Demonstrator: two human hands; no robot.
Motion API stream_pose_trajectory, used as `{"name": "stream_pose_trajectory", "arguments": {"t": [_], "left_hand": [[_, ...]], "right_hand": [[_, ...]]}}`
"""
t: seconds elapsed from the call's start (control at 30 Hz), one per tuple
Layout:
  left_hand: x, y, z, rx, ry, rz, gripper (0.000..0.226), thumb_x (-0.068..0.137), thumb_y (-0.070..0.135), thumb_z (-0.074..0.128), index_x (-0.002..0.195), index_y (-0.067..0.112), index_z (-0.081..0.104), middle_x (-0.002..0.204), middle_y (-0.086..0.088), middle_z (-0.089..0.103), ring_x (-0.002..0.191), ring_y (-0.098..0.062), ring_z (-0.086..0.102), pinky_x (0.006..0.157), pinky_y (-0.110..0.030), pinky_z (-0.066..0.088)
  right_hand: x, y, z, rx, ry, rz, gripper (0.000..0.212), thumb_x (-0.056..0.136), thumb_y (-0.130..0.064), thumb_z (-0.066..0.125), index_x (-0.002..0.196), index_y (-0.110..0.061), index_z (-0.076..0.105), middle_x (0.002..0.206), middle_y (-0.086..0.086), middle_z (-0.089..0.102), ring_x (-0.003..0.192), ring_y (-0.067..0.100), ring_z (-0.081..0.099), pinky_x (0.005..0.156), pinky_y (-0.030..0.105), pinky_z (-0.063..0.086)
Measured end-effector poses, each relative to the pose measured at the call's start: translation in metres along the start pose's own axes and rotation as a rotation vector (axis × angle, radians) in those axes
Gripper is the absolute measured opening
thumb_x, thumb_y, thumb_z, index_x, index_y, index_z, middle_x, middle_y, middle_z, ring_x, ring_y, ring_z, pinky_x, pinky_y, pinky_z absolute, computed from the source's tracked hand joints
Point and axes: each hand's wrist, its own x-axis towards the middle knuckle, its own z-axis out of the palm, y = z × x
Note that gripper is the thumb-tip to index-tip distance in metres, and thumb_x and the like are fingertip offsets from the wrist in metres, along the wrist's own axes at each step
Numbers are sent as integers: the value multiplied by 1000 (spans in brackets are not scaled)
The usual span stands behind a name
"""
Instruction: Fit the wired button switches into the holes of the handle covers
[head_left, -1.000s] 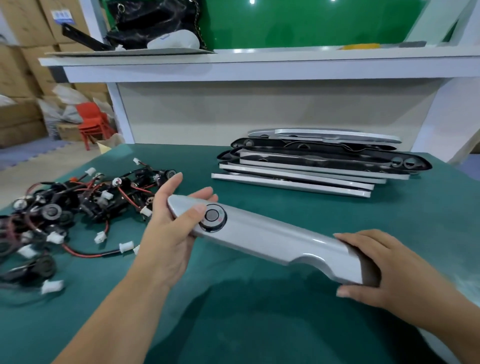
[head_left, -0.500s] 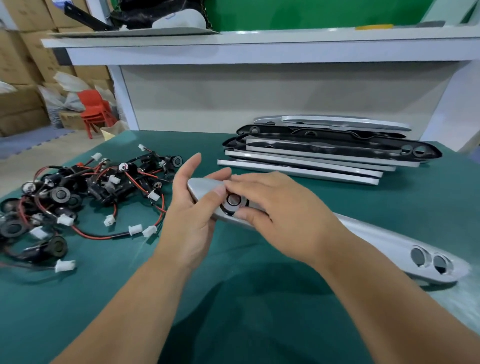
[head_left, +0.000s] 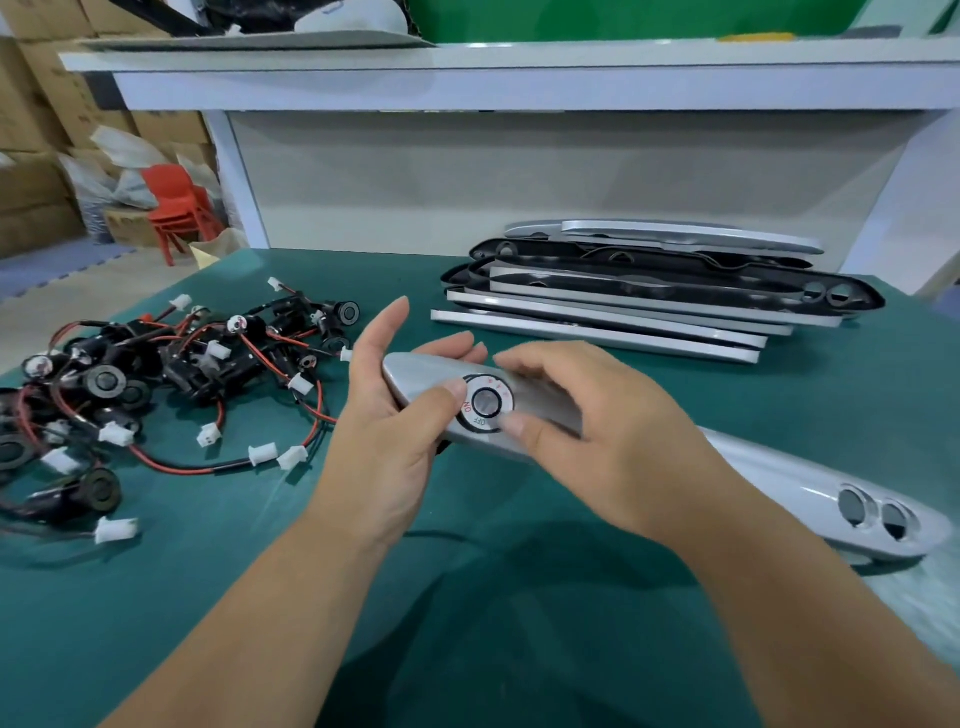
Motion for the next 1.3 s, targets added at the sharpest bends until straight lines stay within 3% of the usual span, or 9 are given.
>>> {"name": "stream_pose_trajectory", "arguments": {"t": [0.1, 0.17, 0.33, 0.47, 0.53, 0.67, 0.83, 1.13, 1.3], "left_hand": [[-1, 2, -2, 36, -22, -6, 62, 75, 9, 59, 124, 42, 42, 110, 3, 71, 114, -15, 62, 102, -49, 44], [-2, 2, -5, 86, -61, -33, 62, 76, 13, 62, 123, 47, 41, 116, 7, 69, 116, -12, 61, 105, -48, 41], [-1, 3, -13, 224, -124, -135, 60, 62, 38, 73, 115, 46, 48, 115, 5, 70, 108, -19, 65, 102, -42, 45], [-1, 7, -16, 594, -120, -196, 41, 61, 53, 70, 98, 47, 55, 98, -8, 69, 87, -24, 65, 87, -37, 53], [-2, 6, -15, 574, -113, -245, 38, 62, 48, 71, 96, 37, 57, 94, -15, 68, 80, -29, 66, 88, -50, 53], [0, 8, -14, 589, -90, -270, 33, 75, 36, 77, 97, 24, 56, 84, -8, 69, 67, -20, 68, 84, -49, 56], [-1, 6, -13, 572, -62, -282, 23, 82, 24, 72, 96, 19, 54, 81, -13, 69, 67, -23, 65, 82, -53, 55], [-3, 3, -10, 514, -64, -303, 21, 86, 22, 67, 100, 16, 53, 82, -10, 67, 65, -20, 63, 82, -51, 56], [-4, -1, -9, 415, -58, -316, 10, 93, 23, 57, 99, 16, 54, 94, -10, 72, 74, -21, 70, 72, -33, 58]], "right_hand": [[0, 6, -9, -21, -49, 253, 60, 70, -70, 46, 124, -44, 45, 108, -20, 57, 98, 2, 53, 79, 21, 39], [2, 7, -9, -159, -111, 313, 64, 62, -79, 42, 113, -40, 51, 99, -18, 57, 92, 6, 53, 79, 26, 39], [6, 5, -3, -316, -141, 327, 62, 59, -83, 33, 92, -34, 52, 85, -12, 51, 85, 11, 50, 80, 35, 38], [4, 11, 3, -445, -179, 326, 53, 66, -79, 33, 91, -34, 46, 85, -14, 49, 88, 14, 45, 76, 35, 30], [4, 13, 6, -459, -182, 314, 52, 66, -79, 32, 90, -34, 44, 84, -14, 48, 88, 14, 44, 76, 35, 28], [4, 16, 9, -451, -159, 298, 52, 69, -79, 34, 90, -33, 45, 86, -13, 50, 89, 15, 45, 77, 35, 29], [3, 16, 12, -462, -142, 289, 49, 73, -77, 34, 90, -33, 45, 87, -13, 50, 89, 16, 44, 76, 35, 27], [2, 16, 11, -463, -169, 307, 55, 72, -80, 35, 94, -32, 47, 91, -12, 51, 94, 15, 46, 81, 36, 30], [3, 17, 9, -470, -216, 349, 66, 61, -88, 40, 96, -32, 48, 93, -13, 53, 93, 14, 47, 79, 36, 28]]}}
